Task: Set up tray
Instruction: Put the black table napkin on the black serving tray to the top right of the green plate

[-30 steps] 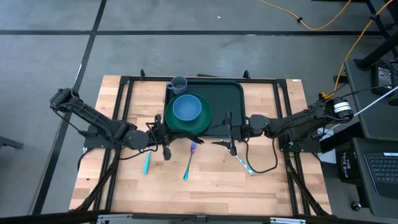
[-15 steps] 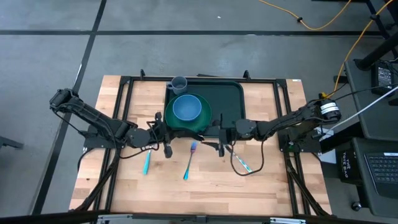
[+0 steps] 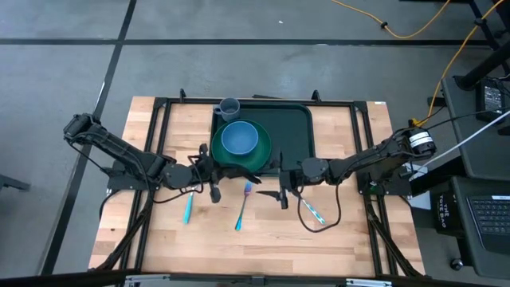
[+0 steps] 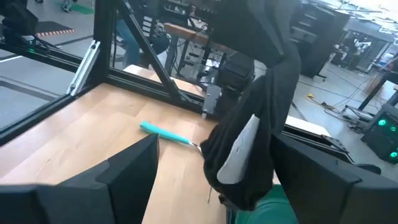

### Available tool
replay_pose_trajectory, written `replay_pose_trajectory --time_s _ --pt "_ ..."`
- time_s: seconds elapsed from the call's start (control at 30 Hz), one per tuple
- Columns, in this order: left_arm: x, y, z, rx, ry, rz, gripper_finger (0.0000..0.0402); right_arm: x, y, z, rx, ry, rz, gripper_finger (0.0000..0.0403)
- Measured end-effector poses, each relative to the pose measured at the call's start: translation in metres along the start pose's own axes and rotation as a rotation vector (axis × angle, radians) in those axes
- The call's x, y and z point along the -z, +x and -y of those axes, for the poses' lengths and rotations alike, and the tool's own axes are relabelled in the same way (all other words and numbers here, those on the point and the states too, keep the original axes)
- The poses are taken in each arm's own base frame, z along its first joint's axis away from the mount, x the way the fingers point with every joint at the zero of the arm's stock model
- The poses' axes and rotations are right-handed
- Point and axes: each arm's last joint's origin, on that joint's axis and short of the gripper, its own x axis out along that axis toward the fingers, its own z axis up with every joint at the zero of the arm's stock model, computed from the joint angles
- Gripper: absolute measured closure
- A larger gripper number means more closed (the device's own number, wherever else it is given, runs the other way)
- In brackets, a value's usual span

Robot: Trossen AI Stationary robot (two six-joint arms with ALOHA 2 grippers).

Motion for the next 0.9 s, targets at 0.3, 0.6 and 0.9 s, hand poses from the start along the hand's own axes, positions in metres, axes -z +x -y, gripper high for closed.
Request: replay_pose_trajectory --time_s 0.3,0.6,0.9 --pt "-0.005 0.000 0.001 0.007 -0.006 0.040 0.0398 -0.001 0.000 0.003 0.090 0.003 -0.008 0.0095" --pt "-0.005 0.000 0.001 0.006 0.007 0.039 0.0398 -0.005 0.001 0.004 0.097 0.007 0.017 0.0095" --pt "-0.005 0.000 0.001 -0.003 0.032 0.040 0.0398 -0.016 0.006 0.006 0.095 0.011 0.009 0.0154"
